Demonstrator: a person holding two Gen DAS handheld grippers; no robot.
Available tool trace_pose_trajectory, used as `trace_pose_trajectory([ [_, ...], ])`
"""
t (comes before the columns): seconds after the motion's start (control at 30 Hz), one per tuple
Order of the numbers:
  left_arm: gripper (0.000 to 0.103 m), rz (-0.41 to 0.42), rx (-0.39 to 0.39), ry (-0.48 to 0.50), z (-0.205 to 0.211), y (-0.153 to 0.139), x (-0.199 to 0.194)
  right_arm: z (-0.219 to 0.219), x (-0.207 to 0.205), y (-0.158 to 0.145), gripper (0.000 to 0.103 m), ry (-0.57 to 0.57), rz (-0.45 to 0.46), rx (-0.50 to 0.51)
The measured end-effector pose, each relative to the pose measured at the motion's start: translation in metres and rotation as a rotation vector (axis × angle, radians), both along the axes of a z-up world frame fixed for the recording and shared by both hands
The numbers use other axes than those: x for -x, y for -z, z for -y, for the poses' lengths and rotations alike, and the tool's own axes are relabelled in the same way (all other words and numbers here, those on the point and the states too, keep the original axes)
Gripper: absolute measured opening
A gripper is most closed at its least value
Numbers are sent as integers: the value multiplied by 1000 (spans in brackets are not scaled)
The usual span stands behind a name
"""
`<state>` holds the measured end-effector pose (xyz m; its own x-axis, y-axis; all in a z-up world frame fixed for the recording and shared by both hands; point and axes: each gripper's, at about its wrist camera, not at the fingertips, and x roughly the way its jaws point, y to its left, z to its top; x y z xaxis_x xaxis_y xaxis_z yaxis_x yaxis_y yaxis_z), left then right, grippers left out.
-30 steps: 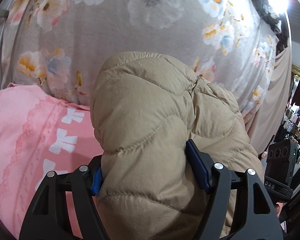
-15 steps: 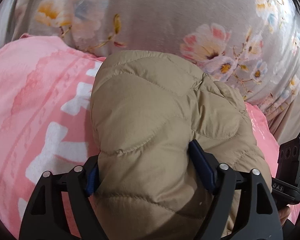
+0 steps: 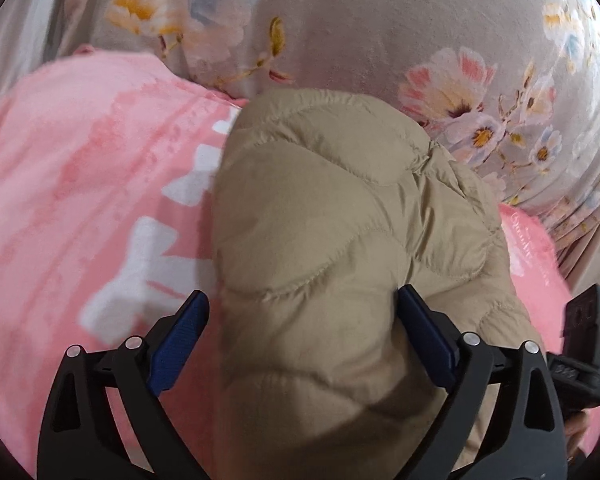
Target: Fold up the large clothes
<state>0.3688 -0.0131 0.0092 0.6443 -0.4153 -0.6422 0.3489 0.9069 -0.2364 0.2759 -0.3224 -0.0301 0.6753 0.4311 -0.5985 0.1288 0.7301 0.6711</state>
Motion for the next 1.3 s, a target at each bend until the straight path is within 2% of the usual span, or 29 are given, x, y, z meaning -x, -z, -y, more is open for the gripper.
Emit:
trace_pose_trajectory([
  [0.07, 91, 46, -105, -7, -3, -16, 20, 8, 28, -14, 38, 30, 0, 31],
  [0.13, 91, 70, -206, 14, -5, -31, 45, 11, 50, -30, 38, 53, 14, 104],
  [0.23, 92, 64, -269, 77, -2, -41, 84, -1, 77, -68, 38, 96, 67, 302],
  [0.27, 92, 53, -301, 83, 2, -39, 95, -6, 79, -77, 38, 102, 76, 339],
  [0.3, 92, 40, -329, 80, 6, -36, 102, -17, 80, -89, 35, 88, 87, 378],
  [0.33, 92, 19, -357, 65, 9, -30, 108, -24, 79, -95, 29, 78, 96, 397],
  [0.37, 92, 2, -369, 34, 10, -25, 111, -30, 78, -99, 17, 72, 104, 415],
  [0.43, 92, -17, -365, -32, 9, -20, 109, -51, 68, -107, 6, 55, 107, 495],
  [0.47, 92, -28, -345, -65, 9, -22, 105, -61, 61, -109, 5, 54, 105, 529],
  [0.57, 92, -38, -302, -134, 8, -28, 93, -81, 46, -102, 2, 38, 80, 569],
  [0.67, 92, -36, -357, -222, 13, -21, 78, -98, 33, -81, 1, 52, 24, 675],
  [0.73, 94, -70, -348, -229, 13, -12, 71, -103, 28, -65, 0, 59, -13, 700],
  [0.9, 98, -81, -351, -231, 13, 4, 64, -99, 25, -34, 0, 66, -63, 680],
  [1.13, 98, -48, -409, -225, 25, 22, 55, -101, 19, -16, 0, 80, -59, 667],
  [1.3, 98, -58, -375, -225, 21, 31, 50, -103, 18, -12, 0, 94, -47, 674],
])
